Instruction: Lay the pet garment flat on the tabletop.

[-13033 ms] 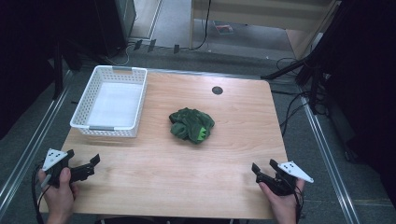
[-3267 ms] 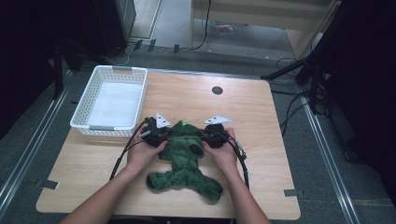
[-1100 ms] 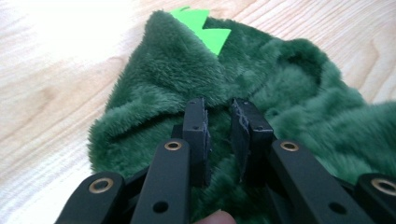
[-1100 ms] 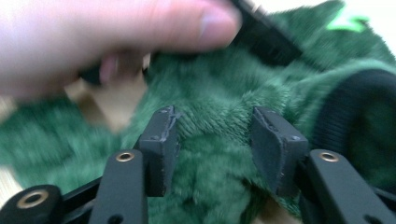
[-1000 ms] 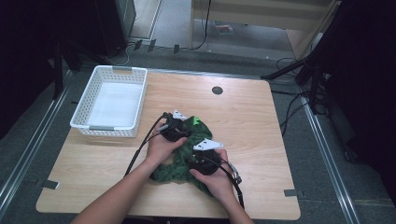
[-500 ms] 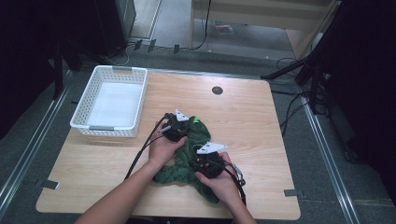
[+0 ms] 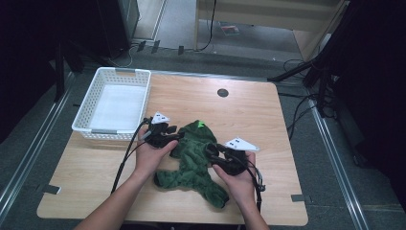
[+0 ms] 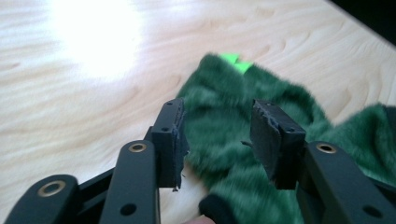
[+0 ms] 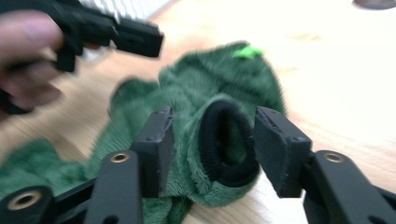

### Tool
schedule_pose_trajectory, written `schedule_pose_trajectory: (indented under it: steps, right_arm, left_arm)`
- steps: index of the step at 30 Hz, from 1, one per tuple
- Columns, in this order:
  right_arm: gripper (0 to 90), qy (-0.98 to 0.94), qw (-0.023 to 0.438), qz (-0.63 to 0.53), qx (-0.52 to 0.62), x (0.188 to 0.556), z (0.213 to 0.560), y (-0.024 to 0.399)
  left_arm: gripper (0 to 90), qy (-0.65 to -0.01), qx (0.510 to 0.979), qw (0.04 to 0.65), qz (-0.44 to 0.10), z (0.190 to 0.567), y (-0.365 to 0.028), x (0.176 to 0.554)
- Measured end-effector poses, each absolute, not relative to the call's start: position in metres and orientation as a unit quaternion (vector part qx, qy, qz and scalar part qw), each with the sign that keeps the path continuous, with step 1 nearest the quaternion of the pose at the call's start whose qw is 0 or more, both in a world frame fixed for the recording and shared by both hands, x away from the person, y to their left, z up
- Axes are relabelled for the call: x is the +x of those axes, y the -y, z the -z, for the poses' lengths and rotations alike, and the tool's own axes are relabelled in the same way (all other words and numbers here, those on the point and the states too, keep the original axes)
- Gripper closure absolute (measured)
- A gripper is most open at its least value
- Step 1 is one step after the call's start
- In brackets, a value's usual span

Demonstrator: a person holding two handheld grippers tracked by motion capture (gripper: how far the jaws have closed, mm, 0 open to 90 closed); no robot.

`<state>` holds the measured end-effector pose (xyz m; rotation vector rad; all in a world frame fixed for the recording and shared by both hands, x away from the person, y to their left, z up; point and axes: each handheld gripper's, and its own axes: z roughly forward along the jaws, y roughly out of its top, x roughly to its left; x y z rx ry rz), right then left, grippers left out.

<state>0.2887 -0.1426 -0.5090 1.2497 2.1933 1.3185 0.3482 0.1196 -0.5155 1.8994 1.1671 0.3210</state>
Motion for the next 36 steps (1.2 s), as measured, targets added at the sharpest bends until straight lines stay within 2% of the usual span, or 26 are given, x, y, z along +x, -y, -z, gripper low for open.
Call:
schedule_pose_trajectory:
  steps: [4,5,6,9,14,17,19,21,23,25,27,28,29,31,32,33,35,36]
  right_arm:
    - [76.5,-0.786,0.137,-0.418,0.435,0.295,0.523,0.134]
    - [79.3,-0.788,0.132,-0.411,0.439,0.296,0.526,0.136]
    - [80.8,-0.782,0.113,-0.408,0.459,0.297,0.531,0.143]
    - [80.8,-0.766,0.102,-0.409,0.486,0.295,0.536,0.154]
    - [80.3,-0.755,0.098,-0.406,0.505,0.291,0.540,0.166]
    - [80.1,-0.756,0.105,-0.403,0.505,0.291,0.541,0.166]
    - [77.1,-0.760,0.113,-0.399,0.500,0.289,0.542,0.164]
    - [69.6,-0.766,0.125,-0.407,0.483,0.286,0.539,0.163]
    - [64.9,-0.759,0.148,-0.445,0.452,0.277,0.525,0.167]
    - [64.5,-0.751,0.157,-0.455,0.451,0.275,0.520,0.170]
    - [63.5,-0.729,0.175,-0.479,0.456,0.273,0.511,0.177]
    - [60.4,-0.711,0.184,-0.495,0.464,0.276,0.505,0.180]
    - [60.4,-0.711,0.184,-0.495,0.464,0.276,0.505,0.180]
    - [54.1,-0.713,0.178,-0.494,0.464,0.282,0.506,0.175]
    - [49.7,-0.719,0.178,-0.486,0.464,0.285,0.508,0.171]
    - [37.8,-0.730,0.205,-0.446,0.476,0.290,0.518,0.158]
    - [38.7,-0.733,0.213,-0.430,0.482,0.292,0.522,0.154]
    - [41.5,-0.737,0.208,-0.422,0.485,0.295,0.528,0.151]
  left_arm:
    - [56.6,-0.458,0.781,0.405,-0.129,0.523,-0.118,0.344]
    - [58.9,-0.453,0.788,0.397,-0.127,0.526,-0.117,0.343]
    - [65.4,-0.444,0.801,0.382,-0.122,0.530,-0.115,0.340]
    - [71.7,-0.433,0.815,0.364,-0.130,0.534,-0.113,0.337]
    - [75.7,-0.431,0.818,0.348,-0.154,0.540,-0.113,0.333]
    - [75.1,-0.431,0.816,0.353,-0.153,0.542,-0.115,0.332]
    - [70.6,-0.441,0.802,0.377,-0.139,0.540,-0.122,0.331]
    - [61.4,-0.449,0.783,0.408,-0.137,0.537,-0.130,0.329]
    - [60.1,-0.457,0.760,0.439,-0.143,0.531,-0.143,0.325]
    - [60.3,-0.465,0.746,0.455,-0.144,0.528,-0.152,0.323]
    - [59.4,-0.467,0.746,0.455,-0.137,0.528,-0.154,0.321]
    - [55.2,-0.467,0.749,0.453,-0.126,0.529,-0.153,0.320]
    - [55.2,-0.463,0.756,0.447,-0.118,0.532,-0.150,0.319]
    - [51.1,-0.458,0.766,0.438,-0.109,0.538,-0.142,0.317]
    - [50.3,-0.455,0.771,0.433,-0.110,0.541,-0.137,0.316]
    - [51.3,-0.450,0.778,0.424,-0.111,0.544,-0.133,0.316]
    - [53.6,-0.443,0.787,0.414,-0.113,0.547,-0.129,0.315]
    - [59.2,-0.439,0.792,0.410,-0.114,0.547,-0.127,0.313]
